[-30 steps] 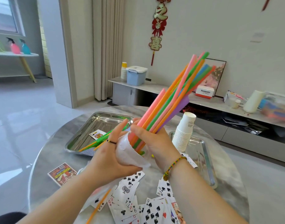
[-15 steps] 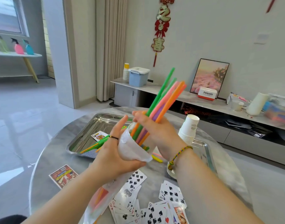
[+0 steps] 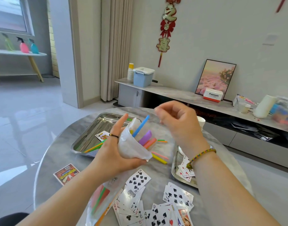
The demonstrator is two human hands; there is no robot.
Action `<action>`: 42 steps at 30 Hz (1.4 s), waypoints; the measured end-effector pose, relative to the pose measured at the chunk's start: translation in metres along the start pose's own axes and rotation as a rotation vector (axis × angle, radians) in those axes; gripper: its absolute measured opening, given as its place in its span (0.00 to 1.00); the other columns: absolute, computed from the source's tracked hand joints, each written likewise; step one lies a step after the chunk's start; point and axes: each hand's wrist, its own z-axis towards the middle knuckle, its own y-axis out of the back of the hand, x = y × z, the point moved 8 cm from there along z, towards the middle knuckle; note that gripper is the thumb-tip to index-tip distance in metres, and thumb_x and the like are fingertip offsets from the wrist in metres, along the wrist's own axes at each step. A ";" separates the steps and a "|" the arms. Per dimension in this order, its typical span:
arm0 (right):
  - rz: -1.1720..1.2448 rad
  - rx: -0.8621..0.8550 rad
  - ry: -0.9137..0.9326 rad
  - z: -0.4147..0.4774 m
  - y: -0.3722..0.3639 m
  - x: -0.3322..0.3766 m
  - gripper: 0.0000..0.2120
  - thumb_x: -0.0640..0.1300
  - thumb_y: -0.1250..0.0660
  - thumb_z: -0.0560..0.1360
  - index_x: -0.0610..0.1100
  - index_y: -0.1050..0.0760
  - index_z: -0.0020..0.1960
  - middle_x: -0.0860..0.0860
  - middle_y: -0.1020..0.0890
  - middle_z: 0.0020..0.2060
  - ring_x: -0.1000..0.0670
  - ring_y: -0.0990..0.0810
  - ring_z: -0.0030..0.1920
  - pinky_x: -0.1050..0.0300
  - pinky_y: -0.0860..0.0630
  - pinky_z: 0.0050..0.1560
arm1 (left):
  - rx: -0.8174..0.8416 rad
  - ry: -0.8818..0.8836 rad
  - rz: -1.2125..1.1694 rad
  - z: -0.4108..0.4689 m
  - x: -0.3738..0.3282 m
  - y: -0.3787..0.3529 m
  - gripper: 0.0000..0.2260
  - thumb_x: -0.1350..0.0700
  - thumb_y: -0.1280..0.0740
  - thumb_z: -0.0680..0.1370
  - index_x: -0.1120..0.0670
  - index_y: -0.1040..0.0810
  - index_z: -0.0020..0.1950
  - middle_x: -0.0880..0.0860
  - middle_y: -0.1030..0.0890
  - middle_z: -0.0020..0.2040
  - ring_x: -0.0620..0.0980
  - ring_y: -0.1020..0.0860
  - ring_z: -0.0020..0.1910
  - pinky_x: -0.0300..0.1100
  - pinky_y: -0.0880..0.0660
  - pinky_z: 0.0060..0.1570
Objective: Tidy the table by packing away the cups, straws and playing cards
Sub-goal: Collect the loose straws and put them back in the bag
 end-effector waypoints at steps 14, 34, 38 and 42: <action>-0.495 0.325 0.325 -0.059 -0.042 0.026 0.27 0.59 0.52 0.75 0.44 0.19 0.47 0.58 0.18 0.49 0.56 0.32 0.61 0.57 0.46 0.66 | -0.003 -0.065 -0.029 -0.010 -0.014 0.004 0.45 0.63 0.20 0.54 0.32 0.42 0.57 0.23 0.25 0.41 0.20 0.29 0.43 0.15 0.36 0.38; -0.334 -0.145 0.280 -0.084 -0.001 0.003 0.15 0.45 0.45 0.73 0.41 0.21 0.45 0.57 0.23 0.42 0.57 0.26 0.48 0.62 0.32 0.53 | -0.018 -0.126 0.129 -0.005 -0.005 0.016 0.45 0.61 0.21 0.57 0.29 0.43 0.58 0.19 0.31 0.47 0.18 0.33 0.48 0.14 0.39 0.42; -0.376 -0.066 0.099 -0.095 -0.017 -0.043 0.08 0.40 0.39 0.71 0.38 0.22 0.43 0.55 0.24 0.36 0.54 0.28 0.42 0.67 0.34 0.43 | -0.071 -0.145 0.208 0.004 -0.013 0.040 0.44 0.52 0.21 0.54 0.26 0.44 0.57 0.23 0.33 0.48 0.19 0.33 0.46 0.14 0.39 0.41; -0.640 0.646 -0.293 -0.129 -0.083 -0.120 0.07 0.44 0.40 0.74 0.44 0.24 0.46 0.49 0.21 0.41 0.53 0.28 0.41 0.61 0.32 0.43 | 0.024 -0.124 0.314 0.009 -0.010 0.036 0.42 0.54 0.23 0.55 0.28 0.45 0.56 0.27 0.35 0.49 0.31 0.29 0.44 0.14 0.40 0.42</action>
